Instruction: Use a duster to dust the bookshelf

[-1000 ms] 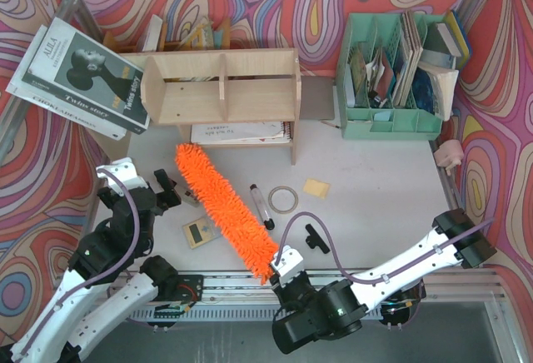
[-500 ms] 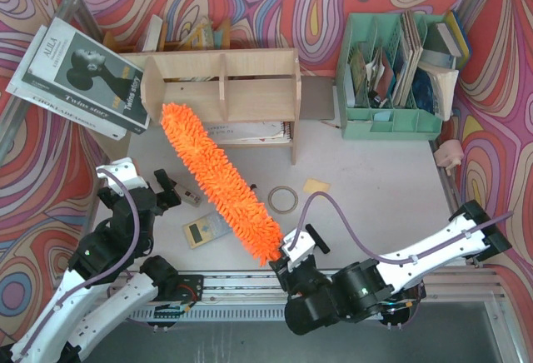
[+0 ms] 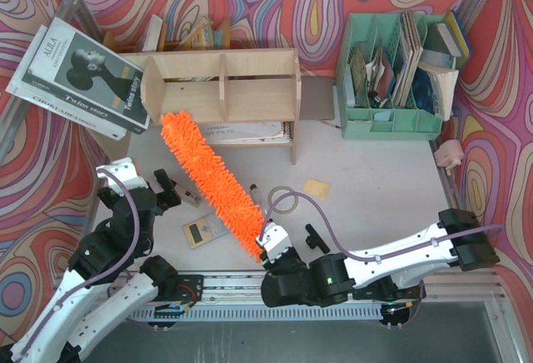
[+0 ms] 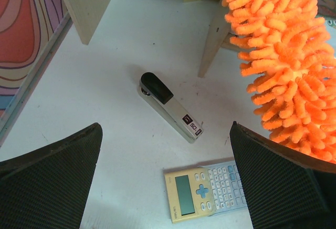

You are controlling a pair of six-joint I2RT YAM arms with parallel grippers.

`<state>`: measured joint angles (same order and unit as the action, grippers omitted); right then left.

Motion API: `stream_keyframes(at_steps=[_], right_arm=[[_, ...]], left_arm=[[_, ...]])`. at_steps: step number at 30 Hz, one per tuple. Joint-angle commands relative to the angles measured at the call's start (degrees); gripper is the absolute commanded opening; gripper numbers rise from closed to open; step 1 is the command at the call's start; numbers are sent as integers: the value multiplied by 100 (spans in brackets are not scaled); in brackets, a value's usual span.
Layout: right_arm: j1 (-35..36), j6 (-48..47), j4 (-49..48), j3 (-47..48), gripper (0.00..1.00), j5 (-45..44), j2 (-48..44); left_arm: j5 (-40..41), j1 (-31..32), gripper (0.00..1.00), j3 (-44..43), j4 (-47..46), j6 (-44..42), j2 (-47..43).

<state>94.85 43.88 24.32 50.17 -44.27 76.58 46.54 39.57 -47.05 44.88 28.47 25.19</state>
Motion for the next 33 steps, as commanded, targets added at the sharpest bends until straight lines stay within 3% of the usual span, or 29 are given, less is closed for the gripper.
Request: stream_keyframes(at_steps=[1, 15, 27, 33], right_arm=[[-37, 315, 128, -66, 0, 255, 58], [-38, 726, 301, -427, 0, 737, 260], [162, 277, 801, 751, 0, -28, 82], [256, 533, 1102, 860, 0, -337, -13]], left_arm=[[51, 19, 98, -77, -41, -61, -19], [30, 16, 98, -77, -38, -52, -55], [47, 16, 98, -77, -32, -54, -67], [48, 18, 98, -70, -32, -56, -102]])
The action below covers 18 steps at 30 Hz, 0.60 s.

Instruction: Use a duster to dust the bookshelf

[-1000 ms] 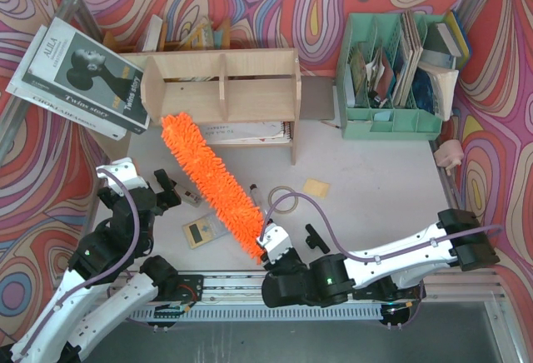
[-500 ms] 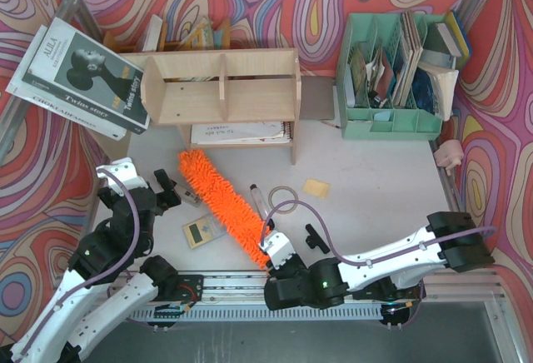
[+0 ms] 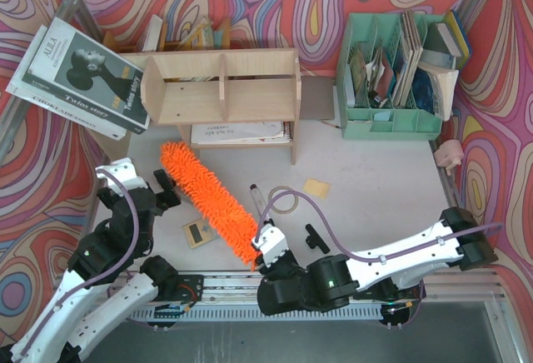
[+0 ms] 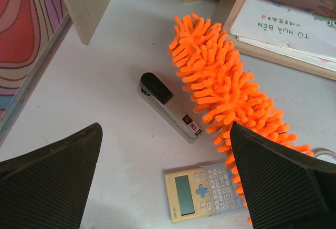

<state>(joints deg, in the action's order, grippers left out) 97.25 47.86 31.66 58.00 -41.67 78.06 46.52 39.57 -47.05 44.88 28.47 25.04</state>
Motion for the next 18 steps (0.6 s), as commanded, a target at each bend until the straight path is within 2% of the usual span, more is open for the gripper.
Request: stream_keyframes(at_steps=[1, 11, 18], right_arm=[[13, 181, 361, 27, 0, -604, -153], [-10, 472, -18, -582, 0, -163, 219], [-30, 483, -116, -668, 0, 86, 466]], left_arm=[[50, 20, 98, -68, -38, -52, -90], [32, 21, 98, -77, -50, -65, -35], [41, 17, 98, -75, -39, -52, -34]])
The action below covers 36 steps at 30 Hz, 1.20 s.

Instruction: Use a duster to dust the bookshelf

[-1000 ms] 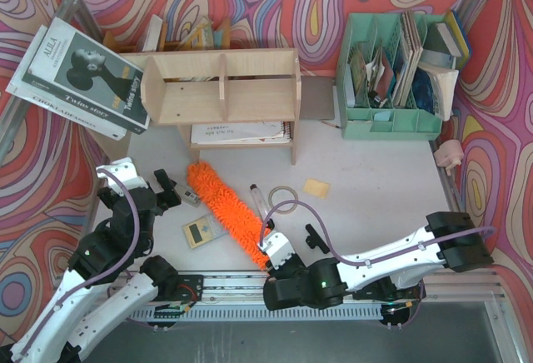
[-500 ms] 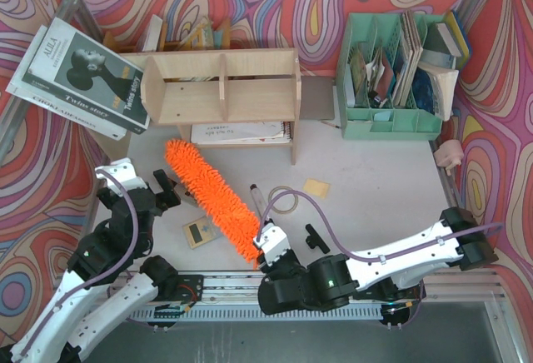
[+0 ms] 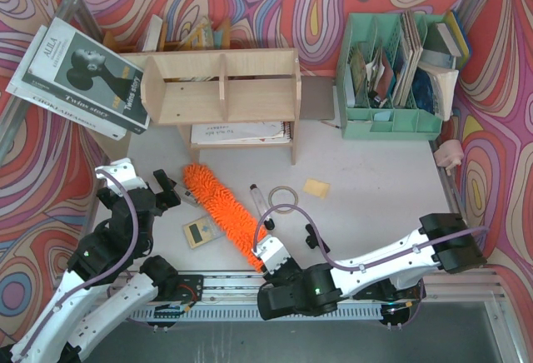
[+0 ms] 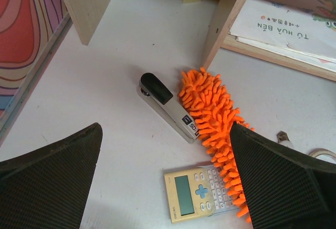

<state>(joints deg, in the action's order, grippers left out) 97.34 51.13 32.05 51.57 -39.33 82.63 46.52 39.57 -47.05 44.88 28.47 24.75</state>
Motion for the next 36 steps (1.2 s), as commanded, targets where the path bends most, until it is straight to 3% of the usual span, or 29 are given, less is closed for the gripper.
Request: stream_keyframes(at_steps=[1, 10, 17, 24, 31, 36], right_arm=[[-41, 180, -149, -58, 0, -145, -12], [-69, 1786, 977, -302, 0, -591, -464], [-100, 3784, 2469, -189, 0, -1050, -478], [-101, 2831, 1270, 67, 0, -1586, -515], [-102, 789, -1657, -131, 0, -1779, -385], [-124, 697, -1738, 237, 0, -1845, 231]], left_arm=[[41, 16, 98, -76, -41, -48, -10], [33, 19, 98, -77, -33, -45, -12], [32, 16, 98, -77, -23, -30, -36], [31, 19, 98, -77, -25, -26, -45], [32, 19, 98, -77, -31, -28, -68], [0, 24, 98, -77, -32, -26, -82]])
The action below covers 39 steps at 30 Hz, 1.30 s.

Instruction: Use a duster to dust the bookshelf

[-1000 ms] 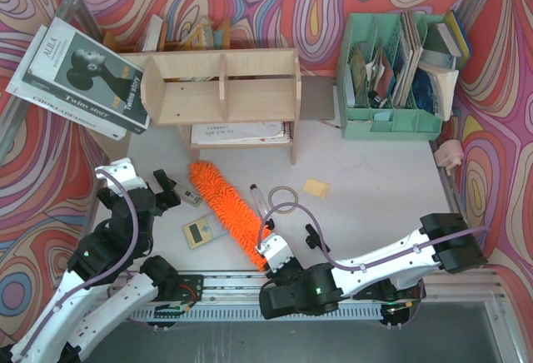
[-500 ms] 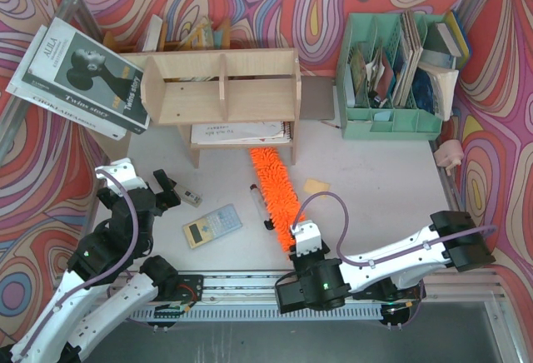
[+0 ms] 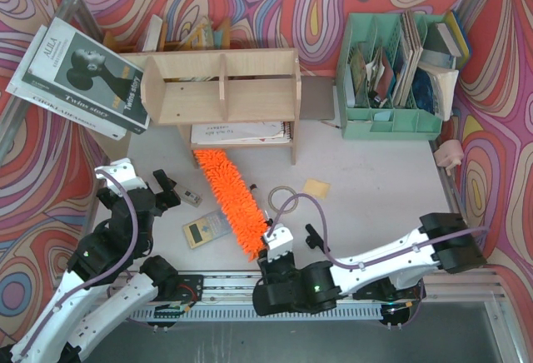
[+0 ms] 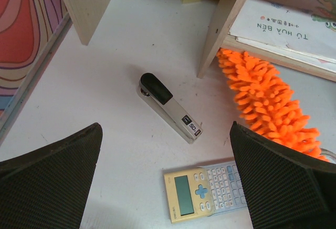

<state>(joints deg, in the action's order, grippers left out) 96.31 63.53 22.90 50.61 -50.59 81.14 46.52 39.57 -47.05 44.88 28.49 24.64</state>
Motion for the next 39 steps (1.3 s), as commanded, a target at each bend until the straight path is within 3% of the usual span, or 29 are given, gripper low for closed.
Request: stream_keyframes(at_steps=[1, 5, 9, 16, 19, 21, 23, 26, 33, 39], right_arm=[[-30, -433, -748, 402, 0, -723, 478], [-156, 466, 50, 518, 0, -786, 599], [-212, 1131, 231, 88, 0, -928, 208], [-249, 3866, 2221, -258, 0, -1160, -159], [-252, 3533, 1827, -270, 0, -1118, -79], [-251, 2424, 809, -317, 0, -1047, -53], [-248, 633, -644, -442, 0, -808, -55], [-286, -451, -1812, -527, 0, -476, 45], [-459, -632, -1954, -540, 0, -328, 165], [-538, 1445, -181, -651, 0, -972, -144]], left_arm=[[0, 16, 98, -77, -32, -28, -70], [-9, 18, 98, -66, -41, -36, -52], [-20, 23, 98, -77, -41, -39, -22], [10, 23, 98, -76, -15, -37, 42], [-3, 23, 98, -77, -15, -41, 109], [-22, 23, 98, -92, 0, -25, 153], [-85, 18, 98, -110, 49, 59, 186], [-254, 24, 98, -124, 132, 159, 222], [-559, 24, 98, -216, 406, 307, 410], [-728, 24, 98, -200, 348, 274, 471]])
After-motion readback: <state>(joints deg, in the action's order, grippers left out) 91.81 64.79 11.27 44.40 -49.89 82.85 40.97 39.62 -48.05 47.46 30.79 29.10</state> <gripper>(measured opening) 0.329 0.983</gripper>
